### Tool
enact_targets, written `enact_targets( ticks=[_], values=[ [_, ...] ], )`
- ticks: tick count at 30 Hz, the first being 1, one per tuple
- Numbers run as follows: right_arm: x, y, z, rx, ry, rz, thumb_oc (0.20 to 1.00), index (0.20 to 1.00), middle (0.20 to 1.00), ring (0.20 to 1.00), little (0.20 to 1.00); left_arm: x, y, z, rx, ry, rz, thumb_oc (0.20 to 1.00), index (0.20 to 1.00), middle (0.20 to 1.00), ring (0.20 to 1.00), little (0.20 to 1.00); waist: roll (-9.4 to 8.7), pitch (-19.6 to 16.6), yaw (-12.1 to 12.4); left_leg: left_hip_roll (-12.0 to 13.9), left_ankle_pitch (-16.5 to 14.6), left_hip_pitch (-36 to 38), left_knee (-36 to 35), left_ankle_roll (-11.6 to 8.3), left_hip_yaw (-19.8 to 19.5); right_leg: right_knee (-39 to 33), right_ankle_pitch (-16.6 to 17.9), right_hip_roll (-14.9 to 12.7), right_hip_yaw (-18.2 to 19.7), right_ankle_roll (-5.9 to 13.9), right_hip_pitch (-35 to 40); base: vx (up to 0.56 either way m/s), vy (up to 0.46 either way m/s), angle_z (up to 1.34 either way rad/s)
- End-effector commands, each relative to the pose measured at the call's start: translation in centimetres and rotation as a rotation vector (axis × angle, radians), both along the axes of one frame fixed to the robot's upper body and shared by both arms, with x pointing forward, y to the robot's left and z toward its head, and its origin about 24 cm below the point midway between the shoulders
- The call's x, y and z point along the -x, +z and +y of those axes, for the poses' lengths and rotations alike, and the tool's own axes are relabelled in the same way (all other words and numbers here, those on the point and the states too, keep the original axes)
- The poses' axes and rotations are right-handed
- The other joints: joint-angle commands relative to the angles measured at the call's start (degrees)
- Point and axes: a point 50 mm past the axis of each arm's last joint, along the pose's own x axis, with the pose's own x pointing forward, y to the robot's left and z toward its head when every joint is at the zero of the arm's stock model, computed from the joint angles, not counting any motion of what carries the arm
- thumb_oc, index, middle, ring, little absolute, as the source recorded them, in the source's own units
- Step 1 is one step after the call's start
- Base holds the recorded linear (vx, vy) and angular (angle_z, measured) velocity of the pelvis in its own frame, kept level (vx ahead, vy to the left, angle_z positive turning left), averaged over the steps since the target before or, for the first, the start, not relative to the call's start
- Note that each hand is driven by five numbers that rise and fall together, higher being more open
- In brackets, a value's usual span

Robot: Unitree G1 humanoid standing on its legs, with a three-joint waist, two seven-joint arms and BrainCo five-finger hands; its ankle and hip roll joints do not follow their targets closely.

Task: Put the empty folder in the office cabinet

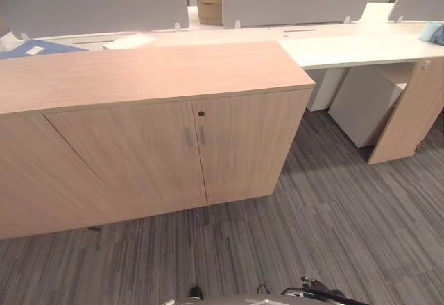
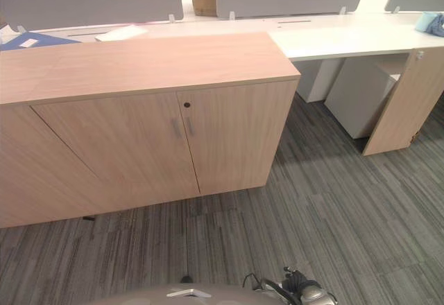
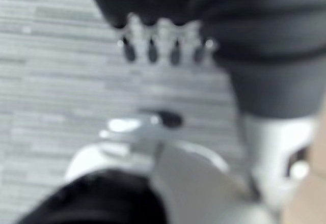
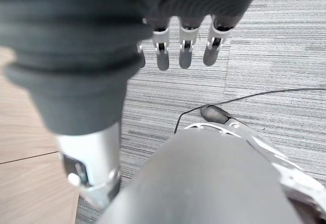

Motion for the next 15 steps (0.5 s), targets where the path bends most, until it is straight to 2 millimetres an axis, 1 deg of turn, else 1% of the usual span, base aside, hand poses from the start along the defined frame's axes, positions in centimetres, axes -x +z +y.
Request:
enact_targets(
  ticks=[1, 15],
  values=[
    [-3.84, 1.00, -0.26, 0.009, -0.008, -0.097, 1.000, 1.000, 1.000, 1.000, 1.000, -1.71, 0.13, 0.11, -0.014, -0.010, -0.024, 1.000, 1.000, 1.000, 1.000, 1.000, -0.70, 3.91, 0.76, -5.25, -10.09, 4.67, 0.03, 3.94, 0.65, 0.66, -0.96, 2.64, 0.98, -0.30, 0.35, 0.00, 0.000, 0.00],
    [-3.80, 0.99, -0.30, 0.014, -0.012, -0.097, 1.000, 1.000, 1.000, 1.000, 1.000, -2.03, 0.19, 0.03, -0.010, -0.002, -0.051, 1.000, 1.000, 1.000, 1.000, 1.000, -0.69, 3.94, 0.75, -5.17, -10.08, 4.63, 0.03, 3.79, 0.56, 0.49, -0.96, 2.67, 0.92, -0.31, 0.37, 0.00, 0.000, 0.00]
  ],
)
